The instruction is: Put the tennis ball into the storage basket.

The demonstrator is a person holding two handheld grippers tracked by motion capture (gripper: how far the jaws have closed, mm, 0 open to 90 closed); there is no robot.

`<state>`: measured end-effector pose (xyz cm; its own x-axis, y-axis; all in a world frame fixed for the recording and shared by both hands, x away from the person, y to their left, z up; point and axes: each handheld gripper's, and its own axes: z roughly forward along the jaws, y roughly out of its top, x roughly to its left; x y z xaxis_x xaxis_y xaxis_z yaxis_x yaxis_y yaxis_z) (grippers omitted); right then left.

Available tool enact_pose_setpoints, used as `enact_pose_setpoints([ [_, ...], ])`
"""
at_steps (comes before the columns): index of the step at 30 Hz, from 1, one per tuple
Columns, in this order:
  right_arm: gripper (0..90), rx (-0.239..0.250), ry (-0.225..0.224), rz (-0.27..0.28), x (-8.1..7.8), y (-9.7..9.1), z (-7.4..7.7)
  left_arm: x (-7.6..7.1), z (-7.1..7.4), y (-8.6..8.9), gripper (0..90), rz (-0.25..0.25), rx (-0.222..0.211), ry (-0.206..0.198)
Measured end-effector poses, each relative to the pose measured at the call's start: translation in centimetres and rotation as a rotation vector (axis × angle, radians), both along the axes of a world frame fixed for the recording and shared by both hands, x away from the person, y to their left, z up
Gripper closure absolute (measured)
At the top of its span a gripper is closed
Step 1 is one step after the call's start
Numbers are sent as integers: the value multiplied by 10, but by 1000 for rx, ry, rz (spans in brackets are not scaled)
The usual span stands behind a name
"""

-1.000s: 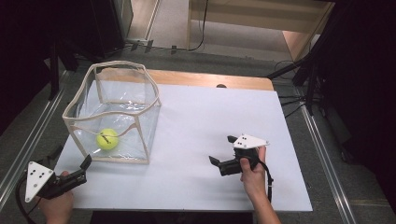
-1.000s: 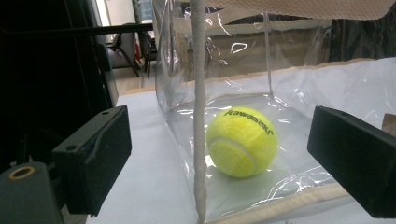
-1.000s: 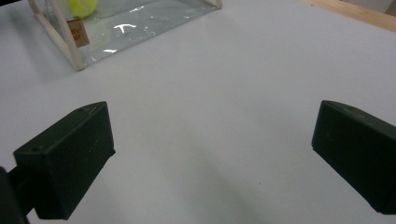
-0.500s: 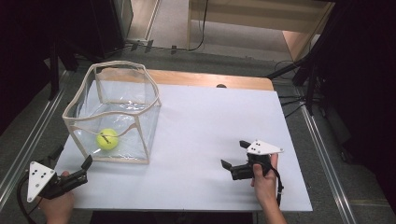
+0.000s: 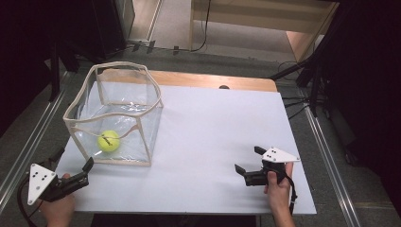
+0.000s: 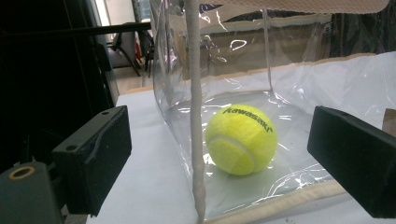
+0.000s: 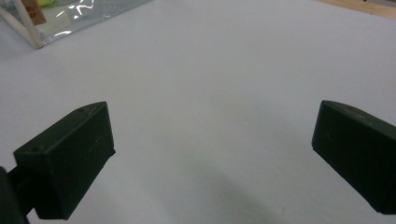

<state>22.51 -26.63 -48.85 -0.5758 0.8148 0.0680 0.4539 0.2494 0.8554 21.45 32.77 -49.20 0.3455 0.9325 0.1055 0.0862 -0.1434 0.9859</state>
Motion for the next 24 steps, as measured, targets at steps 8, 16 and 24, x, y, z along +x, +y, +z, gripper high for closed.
enact_pose_setpoints([
  [8,0,11,-20,-24,-6,-15,-5,0,0,1,68,-1,-10,0],
  [16,0,25,-27,-22,-10,-26,-12,0,0,2,68,-3,-19,-2],
  [24,0,46,-34,-68,-15,-45,-15,0,0,3,68,-3,-20,0],
])
